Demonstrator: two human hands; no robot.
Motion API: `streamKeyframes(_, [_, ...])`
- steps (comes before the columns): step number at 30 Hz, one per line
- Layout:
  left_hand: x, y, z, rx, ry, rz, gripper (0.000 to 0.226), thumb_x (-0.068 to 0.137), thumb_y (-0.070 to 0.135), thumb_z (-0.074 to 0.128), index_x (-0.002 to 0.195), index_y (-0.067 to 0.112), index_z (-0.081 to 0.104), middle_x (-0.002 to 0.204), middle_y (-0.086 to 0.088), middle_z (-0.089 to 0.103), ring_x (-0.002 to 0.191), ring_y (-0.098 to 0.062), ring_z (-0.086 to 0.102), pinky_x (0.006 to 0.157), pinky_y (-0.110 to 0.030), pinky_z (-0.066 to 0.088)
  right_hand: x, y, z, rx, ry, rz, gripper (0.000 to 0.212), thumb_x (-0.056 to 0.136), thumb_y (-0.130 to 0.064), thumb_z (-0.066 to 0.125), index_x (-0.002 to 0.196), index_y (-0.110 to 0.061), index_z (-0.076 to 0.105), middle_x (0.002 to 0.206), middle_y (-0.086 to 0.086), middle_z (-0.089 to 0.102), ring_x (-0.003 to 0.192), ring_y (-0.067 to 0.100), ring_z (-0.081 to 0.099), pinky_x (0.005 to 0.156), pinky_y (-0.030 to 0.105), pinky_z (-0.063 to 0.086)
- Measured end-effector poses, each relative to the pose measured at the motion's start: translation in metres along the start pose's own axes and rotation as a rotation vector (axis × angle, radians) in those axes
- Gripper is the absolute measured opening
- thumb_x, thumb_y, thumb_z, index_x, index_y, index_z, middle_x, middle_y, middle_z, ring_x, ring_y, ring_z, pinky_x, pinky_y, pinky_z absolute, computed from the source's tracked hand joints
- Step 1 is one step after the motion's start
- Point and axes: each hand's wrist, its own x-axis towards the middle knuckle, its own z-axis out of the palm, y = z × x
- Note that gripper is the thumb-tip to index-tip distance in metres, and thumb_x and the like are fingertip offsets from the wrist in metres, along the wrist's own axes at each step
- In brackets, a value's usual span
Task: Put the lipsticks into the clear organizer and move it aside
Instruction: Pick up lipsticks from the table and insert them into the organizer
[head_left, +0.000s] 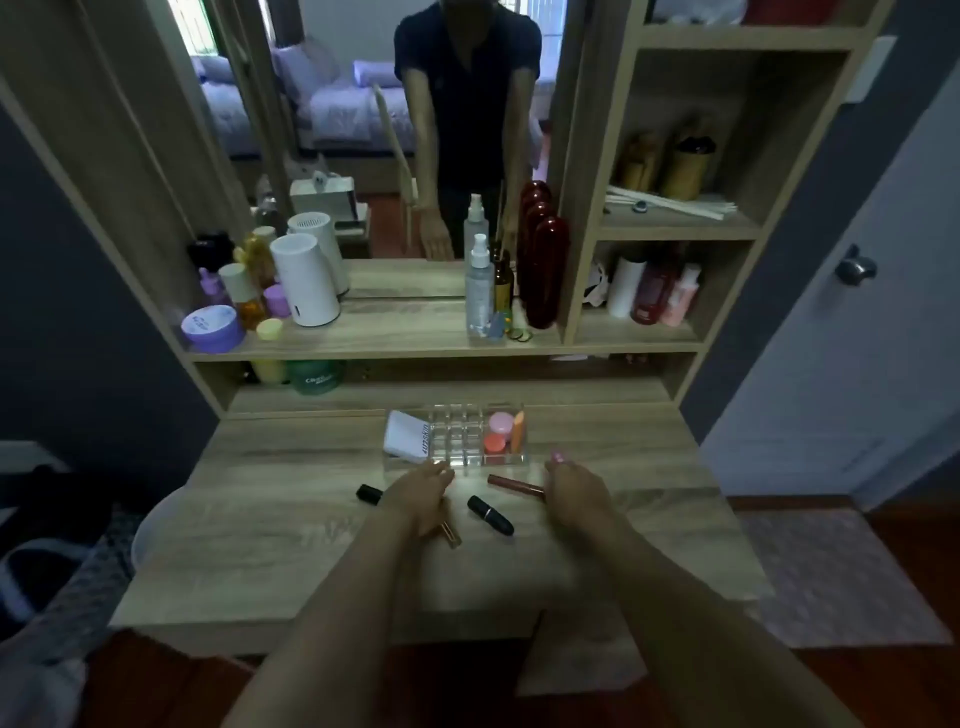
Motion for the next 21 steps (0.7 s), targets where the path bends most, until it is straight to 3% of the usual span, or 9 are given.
streamKeyframes(2, [0.002,-0.005,0.001,0.012,0.008,0.009,0.040,0.092,0.015,0.046,0.131,0.014,0.052,0.144,-0.009,0.043,0.130,-0.028,0.045,0.108,-0.039,0.040,0.004,0.001,0.003,-0.074,0.016,0.040,0.033,0.097,-0.011,0.040,0.122,-0.012,0.061,0.139,0.010,0.055,0.124,0.027,0.055,0.105,0.039,0.045])
streamKeyframes(5, [0.005,-0.013,0.005,0.008,0.014,0.033,0.034,0.089,0.013,0.050,0.120,0.020,0.062,0.135,-0.005,0.052,0.122,-0.025,0.051,0.103,-0.037,0.044,0.012,0.005,0.010,-0.183,0.017,0.035,0.031,0.095,-0.012,0.044,0.120,-0.016,0.064,0.135,0.008,0.057,0.123,0.027,0.055,0.102,0.038,0.045])
streamKeyframes(8, [0.008,-0.021,0.006,0.035,0.001,0.068,0.037,0.082,0.007,0.057,0.115,0.021,0.065,0.130,-0.003,0.055,0.120,-0.023,0.053,0.102,-0.036,0.045,0.022,0.005,0.015,-0.253,0.027,0.025,0.030,0.095,-0.014,0.047,0.120,-0.018,0.064,0.139,0.008,0.055,0.127,0.025,0.051,0.105,0.036,0.041])
streamKeyframes(13, [0.012,-0.030,0.012,0.044,-0.033,0.096,0.043,0.076,0.003,0.059,0.112,0.024,0.067,0.131,-0.001,0.054,0.121,-0.021,0.051,0.102,-0.034,0.044,0.031,0.006,0.029,-0.264,0.045,-0.001,0.025,0.094,-0.017,0.050,0.113,-0.022,0.066,0.125,0.003,0.063,0.122,0.020,0.052,0.105,0.033,0.039])
streamKeyframes(17, [0.017,-0.034,0.013,0.036,-0.010,0.141,0.045,0.074,0.003,0.059,0.113,0.023,0.066,0.130,0.000,0.055,0.120,-0.020,0.052,0.101,-0.032,0.045,0.036,0.011,0.026,-0.191,0.082,0.019,0.034,0.092,-0.036,0.053,0.121,-0.022,0.061,0.140,0.003,0.052,0.128,0.021,0.049,0.106,0.035,0.035])
streamKeyframes(21, [0.022,-0.034,0.012,0.089,-0.045,0.195,0.038,0.075,0.008,0.062,0.108,0.024,0.068,0.125,0.000,0.058,0.116,-0.019,0.053,0.098,-0.033,0.047,0.038,0.020,0.021,-0.244,0.064,0.016,0.037,0.090,-0.039,0.056,0.123,-0.023,0.061,0.136,0.002,0.055,0.125,0.021,0.050,0.104,0.036,0.036])
